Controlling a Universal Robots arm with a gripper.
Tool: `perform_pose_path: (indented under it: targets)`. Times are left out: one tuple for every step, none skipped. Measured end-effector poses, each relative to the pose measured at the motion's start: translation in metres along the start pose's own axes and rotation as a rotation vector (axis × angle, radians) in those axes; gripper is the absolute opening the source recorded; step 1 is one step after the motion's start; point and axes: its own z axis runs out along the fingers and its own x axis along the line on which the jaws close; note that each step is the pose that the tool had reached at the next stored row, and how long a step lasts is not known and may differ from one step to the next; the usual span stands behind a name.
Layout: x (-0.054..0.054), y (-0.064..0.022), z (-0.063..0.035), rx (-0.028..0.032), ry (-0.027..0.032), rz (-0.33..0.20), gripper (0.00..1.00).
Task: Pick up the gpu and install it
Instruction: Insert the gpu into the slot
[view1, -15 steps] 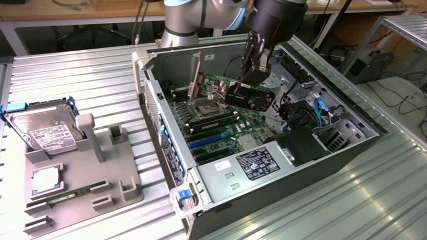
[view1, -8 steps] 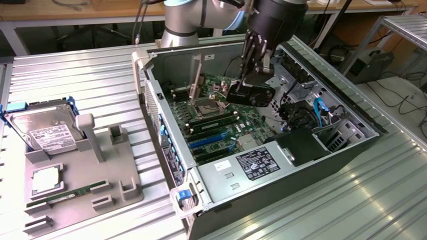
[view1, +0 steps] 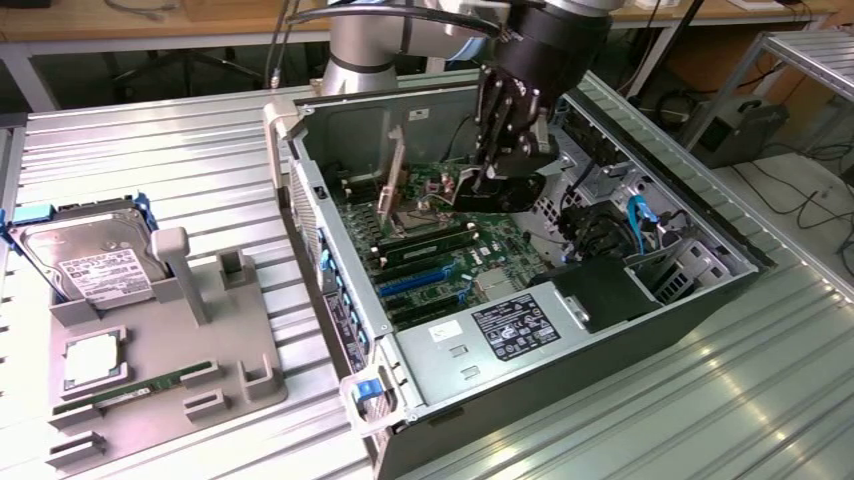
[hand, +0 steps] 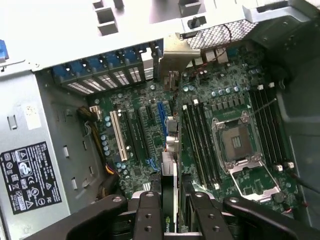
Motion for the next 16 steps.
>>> perform_pose_path:
  targets:
    - [0.000, -0.0001, 0.0007, -0.0002, 0.0014, -0.017, 0.26]
    - [0.000, -0.0001, 0.0014, -0.0005, 0.0033, -0.037, 0.26]
    - [0.000, -0.0002, 0.0021, -0.0008, 0.0048, -0.054, 0.26]
    - [0.000, -0.0003, 0.0029, -0.0011, 0.0064, -0.073, 0.26]
    - [0.000, -0.0004, 0.0037, -0.0014, 0.0083, -0.094, 0.26]
    - [0.000, -0.0004, 0.0045, -0.0017, 0.0099, -0.112, 0.26]
    - [0.000, -0.0006, 0.0058, -0.0021, 0.0127, -0.144, 0.26]
    - [0.000, -0.0007, 0.0071, -0.0026, 0.0153, -0.173, 0.26]
    - [0.000, -0.0008, 0.0085, -0.0031, 0.0185, -0.208, 0.26]
    - [0.000, -0.0009, 0.0097, -0.0035, 0.0209, -0.239, 0.26]
    - [0.000, -0.0009, 0.0104, -0.0032, 0.0216, -0.261, 0.26]
    - [0.000, -0.0009, 0.0110, -0.0015, 0.0214, -0.279, 0.26]
    - [-0.001, -0.0008, 0.0114, 0.0017, 0.0213, -0.291, 0.26]
    - [-0.001, 0.0007, 0.0118, 0.0064, 0.0209, -0.292, 0.26]
    - [-0.001, 0.0024, 0.0125, 0.0115, 0.0204, -0.292, 0.26]
    - [-0.002, 0.0035, 0.0132, 0.0144, 0.0201, -0.292, 0.26]
